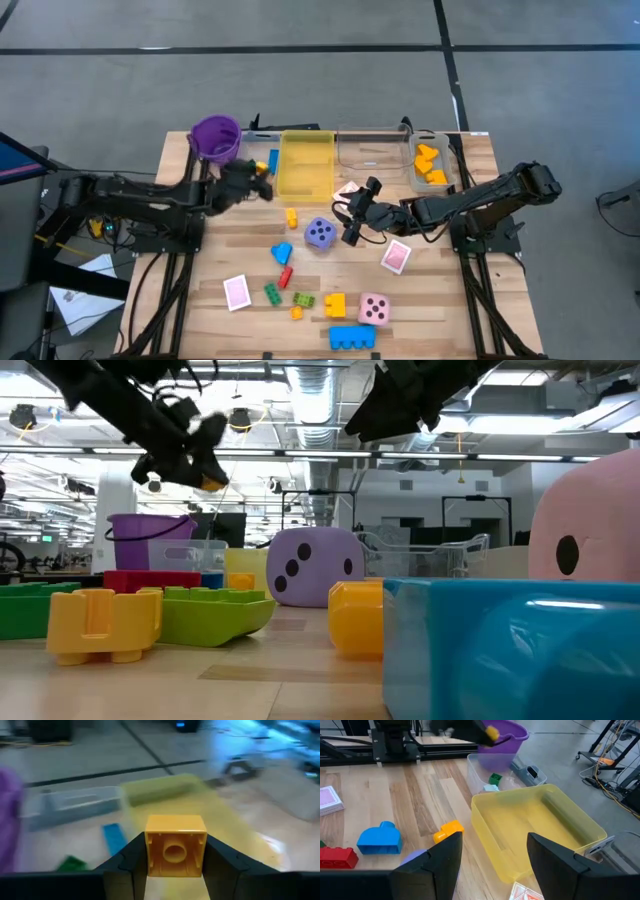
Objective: Pick & Place Toys
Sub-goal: Put the small yellow game piece into the white bin
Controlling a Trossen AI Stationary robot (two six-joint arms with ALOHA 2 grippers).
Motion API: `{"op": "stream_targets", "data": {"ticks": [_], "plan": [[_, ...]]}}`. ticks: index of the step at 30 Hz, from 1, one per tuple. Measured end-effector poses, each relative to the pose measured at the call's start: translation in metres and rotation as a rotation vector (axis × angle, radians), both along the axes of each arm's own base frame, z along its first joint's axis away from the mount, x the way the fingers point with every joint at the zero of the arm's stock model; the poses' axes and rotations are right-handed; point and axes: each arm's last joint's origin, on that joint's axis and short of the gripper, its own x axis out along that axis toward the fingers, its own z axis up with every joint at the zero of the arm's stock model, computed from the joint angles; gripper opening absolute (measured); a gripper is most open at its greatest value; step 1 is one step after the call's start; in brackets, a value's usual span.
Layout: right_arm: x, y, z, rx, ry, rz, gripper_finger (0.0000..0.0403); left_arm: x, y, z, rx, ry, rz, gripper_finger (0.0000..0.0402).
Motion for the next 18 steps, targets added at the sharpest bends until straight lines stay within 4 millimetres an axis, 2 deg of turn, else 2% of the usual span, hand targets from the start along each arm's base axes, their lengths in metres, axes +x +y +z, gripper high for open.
{"op": "stream_targets", "data": {"ticks": [5,8,13,18], "plan": [[0.000,0.000,0.000,0.000,0.000,-0.001,0.0217,-0.005,0.031,-0.007,-0.005,0.044,0.147,0.0142],[0.000,0.000,0.000,0.000,0.000,-0.001,0.0217,-0.004,0.041,-0.010,0.021,0.115,0.129,0.0166],[0.000,-0.002,0.000,-0.001,0.000,-0.009,0.0217,0.004,0.047,-0.010,0.028,0.111,0.000,0.0227],[0.000,-0.003,-0.001,-0.002,0.008,-0.010,0.0217,0.006,0.047,-0.009,0.018,0.094,-0.038,0.0280]]}}
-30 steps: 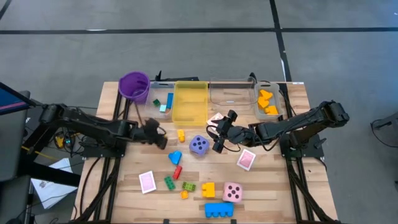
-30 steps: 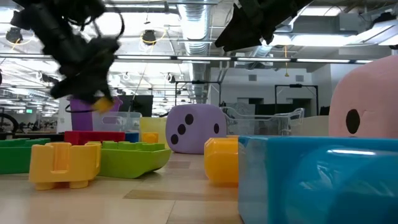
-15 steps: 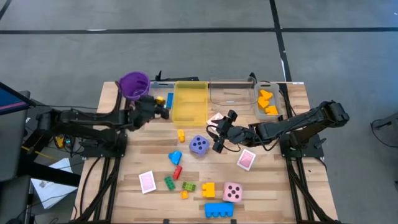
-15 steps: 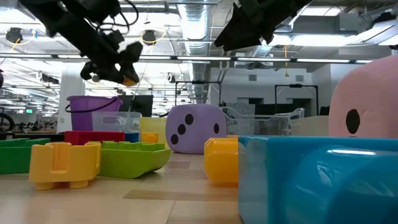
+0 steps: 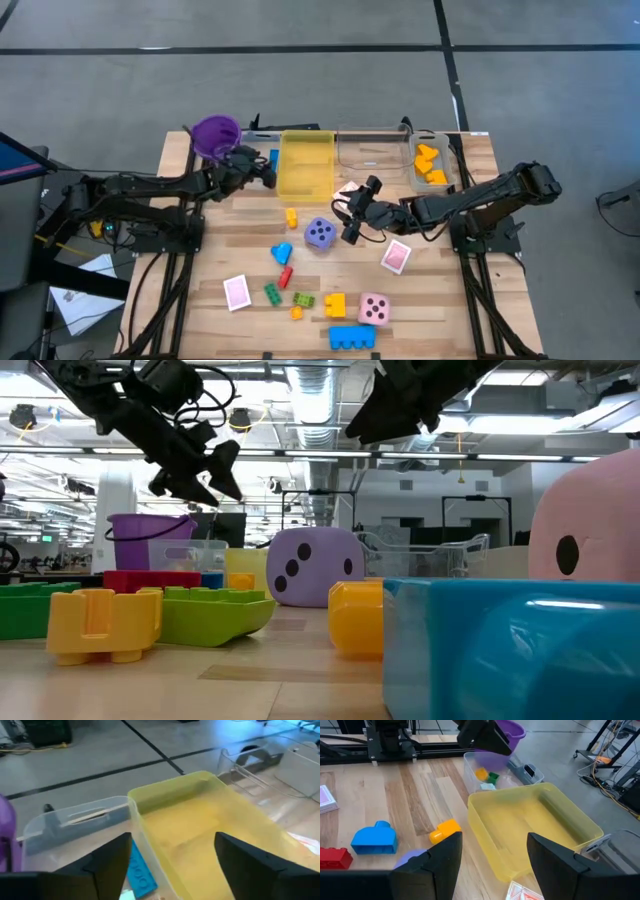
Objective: Pick & Place Toys
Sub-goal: Put the small yellow game piece into the white bin, then put the large yellow game piece into the gray bin
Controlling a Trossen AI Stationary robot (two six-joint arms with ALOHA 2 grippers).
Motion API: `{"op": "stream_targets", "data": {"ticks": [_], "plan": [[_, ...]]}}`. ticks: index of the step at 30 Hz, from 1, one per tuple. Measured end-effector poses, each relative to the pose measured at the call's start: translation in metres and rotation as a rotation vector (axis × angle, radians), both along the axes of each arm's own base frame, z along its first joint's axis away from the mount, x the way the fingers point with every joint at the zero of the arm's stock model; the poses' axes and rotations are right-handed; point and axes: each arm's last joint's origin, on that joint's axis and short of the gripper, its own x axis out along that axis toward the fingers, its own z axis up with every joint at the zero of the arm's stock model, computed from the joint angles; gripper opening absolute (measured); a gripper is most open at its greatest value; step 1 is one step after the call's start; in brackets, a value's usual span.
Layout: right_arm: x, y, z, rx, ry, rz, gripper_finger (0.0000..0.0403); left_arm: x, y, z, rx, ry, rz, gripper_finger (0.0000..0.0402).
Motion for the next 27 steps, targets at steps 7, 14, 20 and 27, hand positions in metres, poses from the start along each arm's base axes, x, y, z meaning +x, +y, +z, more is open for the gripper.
{"op": "stream_targets", "data": {"ticks": [7,14,20,27], "plan": [[-0.001,0.000,-0.001,-0.002,0.011,0.000,0.0217,0.008,-0.011,-0.001,-0.031,0.057,-0.378,0.0297],[-0.001,0.000,-0.001,-0.003,0.017,0.001,0.0217,0.020,-0.047,-0.004,0.169,0.238,-0.845,0.0290],[-0.001,0.000,-0.002,-0.005,0.022,0.002,0.0217,0.033,-0.067,-0.005,0.184,0.408,-1.007,0.0291],[-0.001,0.000,-0.002,-0.007,0.023,0.003,0.0217,0.063,-0.064,0.006,0.146,0.747,-1.150,0.0290]]}}
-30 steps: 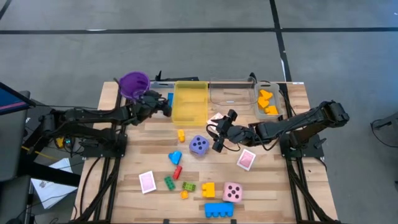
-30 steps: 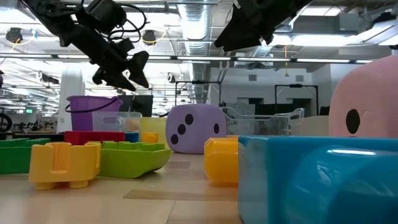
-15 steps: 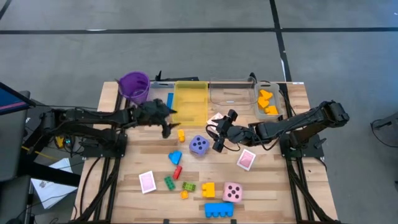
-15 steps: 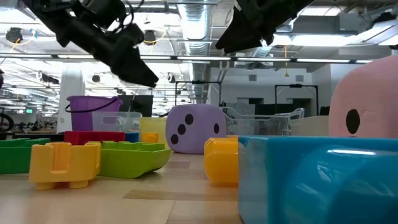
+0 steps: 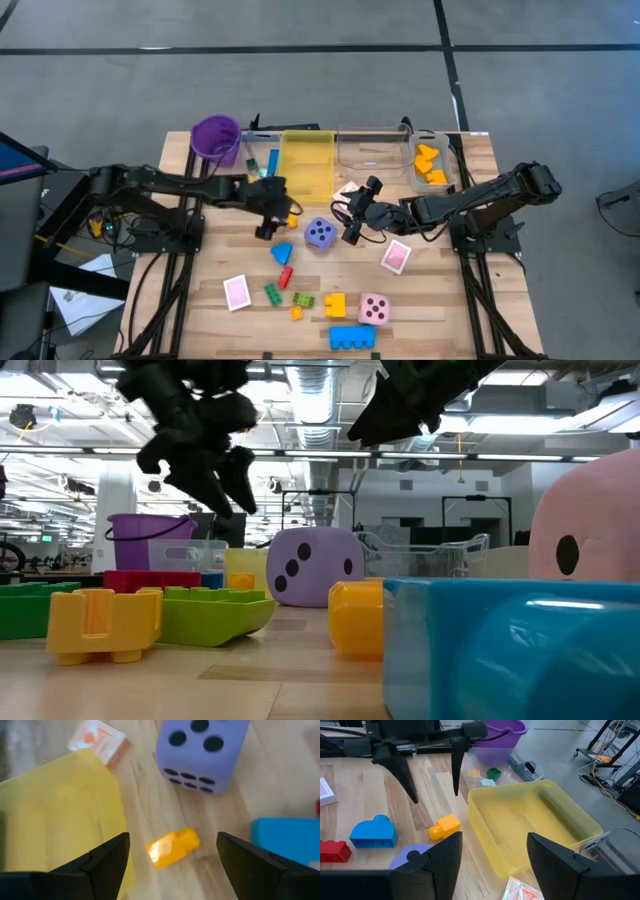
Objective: Pick & Place Toys
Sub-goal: Put the large yellow game piece into the gray bin
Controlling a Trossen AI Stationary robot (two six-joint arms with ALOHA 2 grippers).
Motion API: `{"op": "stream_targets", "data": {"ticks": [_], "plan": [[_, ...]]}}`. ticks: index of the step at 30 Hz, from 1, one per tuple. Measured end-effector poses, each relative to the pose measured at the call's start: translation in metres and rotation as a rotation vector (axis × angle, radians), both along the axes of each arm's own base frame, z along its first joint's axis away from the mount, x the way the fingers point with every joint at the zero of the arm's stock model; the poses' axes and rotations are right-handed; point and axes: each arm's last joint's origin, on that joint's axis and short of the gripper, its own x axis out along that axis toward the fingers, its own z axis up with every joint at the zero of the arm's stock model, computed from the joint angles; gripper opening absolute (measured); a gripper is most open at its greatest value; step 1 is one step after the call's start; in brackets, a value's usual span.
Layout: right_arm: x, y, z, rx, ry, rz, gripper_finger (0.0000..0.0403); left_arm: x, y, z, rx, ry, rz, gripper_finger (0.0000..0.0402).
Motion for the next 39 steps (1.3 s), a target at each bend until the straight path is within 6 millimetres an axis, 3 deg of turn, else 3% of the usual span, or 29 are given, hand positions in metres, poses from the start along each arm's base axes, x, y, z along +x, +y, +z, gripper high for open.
{"op": "stream_targets", "data": {"ticks": [5,12,19,39], "plan": [[-0.001,0.000,-0.001,-0.002,0.013,0.000,0.0217,0.020,0.007,-0.008,0.083,0.193,-0.142,0.0291],[-0.003,-0.001,-0.005,-0.009,0.058,-0.001,0.0217,0.037,0.016,-0.028,0.113,0.316,-0.228,0.0292],[-0.003,0.000,-0.004,-0.001,0.045,-0.005,0.0217,0.039,0.018,-0.043,0.134,0.398,-0.308,0.0292],[-0.003,-0.001,-0.004,0.005,0.044,-0.009,0.0217,0.040,0.016,-0.044,0.220,0.414,-0.490,0.0292]]}}
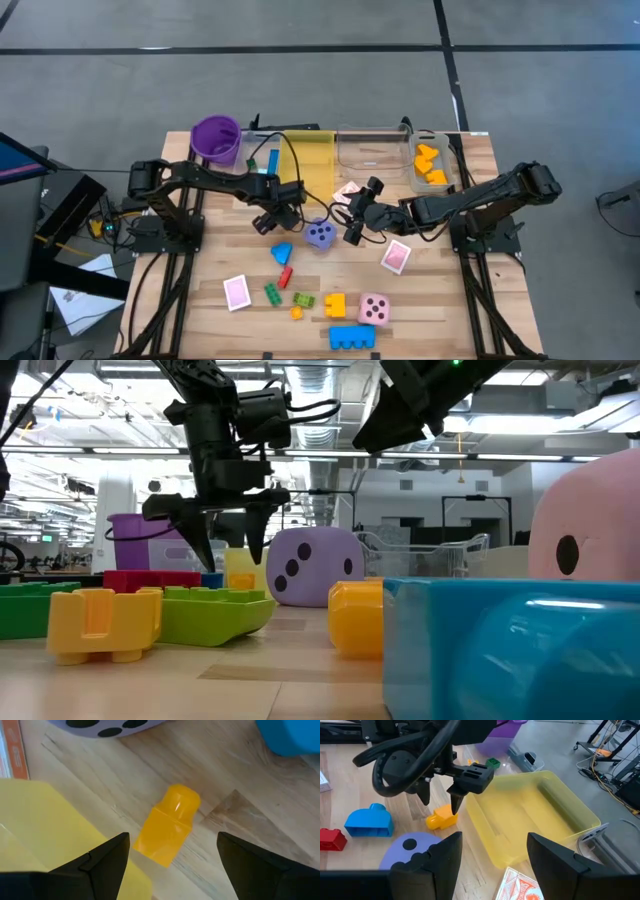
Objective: Pick & Place Toys
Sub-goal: Put the large yellow game piece into the gray bin
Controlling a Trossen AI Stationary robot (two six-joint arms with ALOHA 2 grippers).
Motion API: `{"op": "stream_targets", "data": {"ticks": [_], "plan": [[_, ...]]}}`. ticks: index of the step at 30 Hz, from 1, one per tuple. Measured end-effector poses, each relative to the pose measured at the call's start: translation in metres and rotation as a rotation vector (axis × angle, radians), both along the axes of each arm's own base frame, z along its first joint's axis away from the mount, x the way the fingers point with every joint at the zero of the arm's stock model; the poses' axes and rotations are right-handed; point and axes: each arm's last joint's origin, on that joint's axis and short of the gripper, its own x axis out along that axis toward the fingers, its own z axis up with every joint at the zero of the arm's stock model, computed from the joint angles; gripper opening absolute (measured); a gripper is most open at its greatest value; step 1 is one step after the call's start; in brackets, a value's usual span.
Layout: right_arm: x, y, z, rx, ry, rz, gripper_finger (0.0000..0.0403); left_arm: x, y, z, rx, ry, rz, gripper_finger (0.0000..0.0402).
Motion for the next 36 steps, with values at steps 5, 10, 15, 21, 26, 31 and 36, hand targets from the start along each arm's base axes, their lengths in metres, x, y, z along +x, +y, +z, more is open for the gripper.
{"op": "stream_targets", "data": {"ticks": [5,10,15,21,26,31,36], "plan": [[0.000,0.000,0.000,0.002,-0.001,-0.001,0.0217,0.001,0.000,-0.002,0.010,0.004,-0.037,0.0292],[0.000,0.001,0.000,0.012,-0.004,-0.005,0.0217,0.006,0.001,-0.019,0.006,0.046,-0.044,0.0292],[-0.001,0.003,-0.001,0.013,-0.001,0.002,0.0217,0.007,0.002,-0.028,0.027,0.084,-0.012,0.0292],[-0.001,0.005,-0.001,0.013,-0.001,0.008,0.0217,0.002,0.001,-0.024,-0.019,0.092,0.132,0.0282],[-0.001,0.005,-0.001,0.012,0.004,0.007,0.0217,0.002,0.001,-0.021,-0.062,0.069,0.247,0.0259],[-0.002,0.005,-0.001,0.011,0.008,0.007,0.0217,0.003,0.001,-0.021,-0.072,0.055,0.251,0.0228],[-0.002,0.005,-0.001,0.013,0.008,0.006,0.0217,0.005,0.001,-0.021,-0.074,0.028,0.258,0.0196]]}}
